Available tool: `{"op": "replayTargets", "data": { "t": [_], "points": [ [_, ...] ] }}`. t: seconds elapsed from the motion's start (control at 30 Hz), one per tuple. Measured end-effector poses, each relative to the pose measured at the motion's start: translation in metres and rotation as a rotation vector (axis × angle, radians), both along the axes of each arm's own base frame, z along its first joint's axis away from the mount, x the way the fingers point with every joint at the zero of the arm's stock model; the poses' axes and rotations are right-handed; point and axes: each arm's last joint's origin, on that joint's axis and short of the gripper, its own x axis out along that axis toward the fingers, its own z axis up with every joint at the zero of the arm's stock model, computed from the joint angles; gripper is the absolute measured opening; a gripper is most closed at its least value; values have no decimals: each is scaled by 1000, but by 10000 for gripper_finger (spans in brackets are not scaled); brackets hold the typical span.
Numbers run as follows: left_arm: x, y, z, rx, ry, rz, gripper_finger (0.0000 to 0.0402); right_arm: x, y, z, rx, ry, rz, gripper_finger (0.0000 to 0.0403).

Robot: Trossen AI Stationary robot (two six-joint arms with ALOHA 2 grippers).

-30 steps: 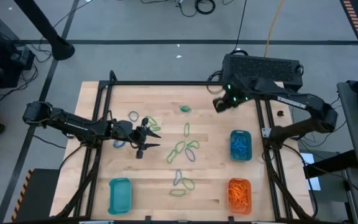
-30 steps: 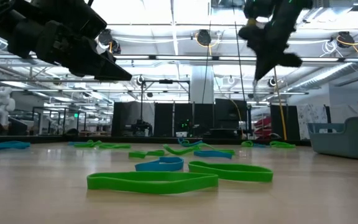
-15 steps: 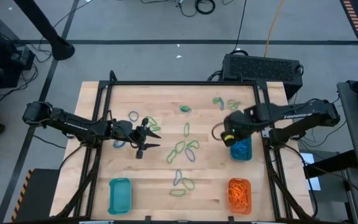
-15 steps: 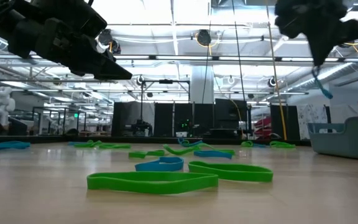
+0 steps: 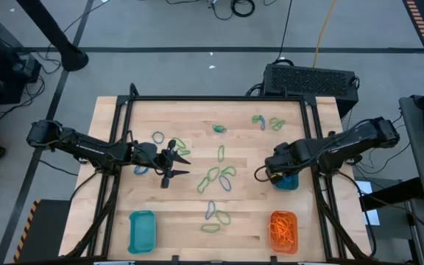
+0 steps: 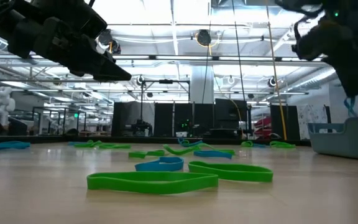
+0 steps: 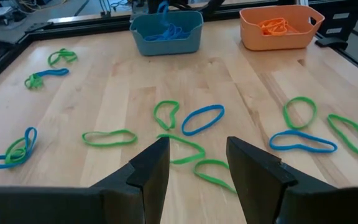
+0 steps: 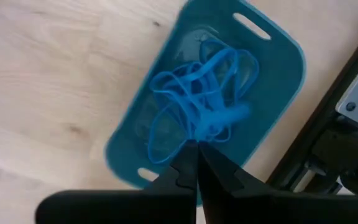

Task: Sort rubber bands into baskets
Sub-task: Put the blue rubber band into the dark blue bin

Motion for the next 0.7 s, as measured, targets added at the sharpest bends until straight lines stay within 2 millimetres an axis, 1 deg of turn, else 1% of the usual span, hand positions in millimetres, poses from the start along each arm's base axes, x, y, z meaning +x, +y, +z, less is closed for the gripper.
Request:
{"op": "replayTargets", "data": {
  "t": [0.1,0.2,0.43,0.57,0.7],
  "points": [
    [0,0,0,0,-1,0,168,-1,0,-5,-2,9,-1,5],
    [0,0,0,0,-1,0,168,-3,-1,-5,-6,26,-5,22],
    [-3,0,-1,-12,22,-15,168,-4,-1,-5,-2,42,-1,90],
    [-10,0,13,-29,38,-11,168,-4,0,-4,8,41,21,126],
    [-22,1,23,-31,29,-11,168,2,1,5,21,-16,60,148]
  ]
}}
